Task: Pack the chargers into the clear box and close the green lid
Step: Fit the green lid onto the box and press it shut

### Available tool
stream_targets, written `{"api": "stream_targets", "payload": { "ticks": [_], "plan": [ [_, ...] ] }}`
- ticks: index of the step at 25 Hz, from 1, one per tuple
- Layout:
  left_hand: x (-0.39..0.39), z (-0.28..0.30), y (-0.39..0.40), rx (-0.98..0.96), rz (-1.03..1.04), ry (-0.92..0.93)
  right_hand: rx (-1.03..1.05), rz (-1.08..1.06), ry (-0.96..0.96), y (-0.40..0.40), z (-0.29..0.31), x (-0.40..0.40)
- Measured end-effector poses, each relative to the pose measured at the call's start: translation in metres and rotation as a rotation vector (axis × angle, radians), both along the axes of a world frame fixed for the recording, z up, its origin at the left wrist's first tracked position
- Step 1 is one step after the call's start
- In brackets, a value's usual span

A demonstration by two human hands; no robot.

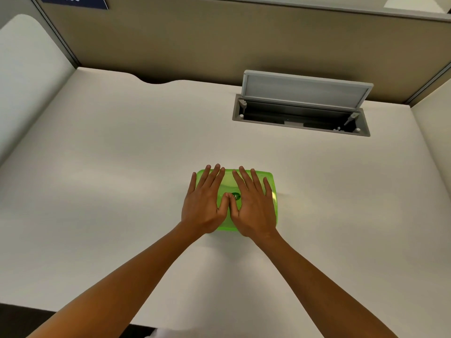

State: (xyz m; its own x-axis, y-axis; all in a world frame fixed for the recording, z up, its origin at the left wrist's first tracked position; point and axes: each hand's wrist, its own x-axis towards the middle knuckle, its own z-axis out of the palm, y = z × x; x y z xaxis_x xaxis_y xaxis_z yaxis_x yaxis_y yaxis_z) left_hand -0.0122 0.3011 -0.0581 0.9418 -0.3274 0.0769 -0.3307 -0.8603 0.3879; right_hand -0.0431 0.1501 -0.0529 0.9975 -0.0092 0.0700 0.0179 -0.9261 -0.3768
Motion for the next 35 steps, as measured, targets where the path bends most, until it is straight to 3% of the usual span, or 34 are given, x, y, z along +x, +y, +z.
{"api": "stream_targets", "payload": {
  "ticks": [8, 11, 14, 21, 24, 27, 30, 35],
  "plan": [
    [-0.001, 0.000, 0.001, -0.064, 0.001, -0.012, 0.030, -0.001, -0.004, -0.002, 0.000, 0.000],
    [-0.007, 0.001, 0.001, -0.233, 0.143, 0.004, 0.035, -0.229, -0.077, -0.001, 0.000, -0.005],
    [-0.014, -0.001, 0.004, -0.514, 0.367, 0.063, 0.037, -0.427, -0.024, 0.001, 0.001, -0.005],
    [-0.015, -0.007, 0.013, -0.760, 0.377, 0.061, 0.225, -0.359, 0.065, -0.008, 0.006, 0.000],
    [-0.019, -0.009, 0.013, -0.815, 0.457, 0.127, 0.412, -0.275, 0.071, -0.026, 0.006, 0.000],
    [-0.022, -0.010, 0.014, -0.983, 0.618, 0.319, 0.668, -0.201, 0.044, -0.045, -0.003, -0.011],
    [-0.026, -0.012, 0.015, -1.078, 0.639, 0.372, 0.881, -0.332, 0.037, -0.048, -0.010, -0.020],
    [-0.013, -0.009, 0.015, -1.211, 0.764, 0.420, 1.043, -0.493, -0.033, -0.033, -0.014, -0.005]
  ]
}}
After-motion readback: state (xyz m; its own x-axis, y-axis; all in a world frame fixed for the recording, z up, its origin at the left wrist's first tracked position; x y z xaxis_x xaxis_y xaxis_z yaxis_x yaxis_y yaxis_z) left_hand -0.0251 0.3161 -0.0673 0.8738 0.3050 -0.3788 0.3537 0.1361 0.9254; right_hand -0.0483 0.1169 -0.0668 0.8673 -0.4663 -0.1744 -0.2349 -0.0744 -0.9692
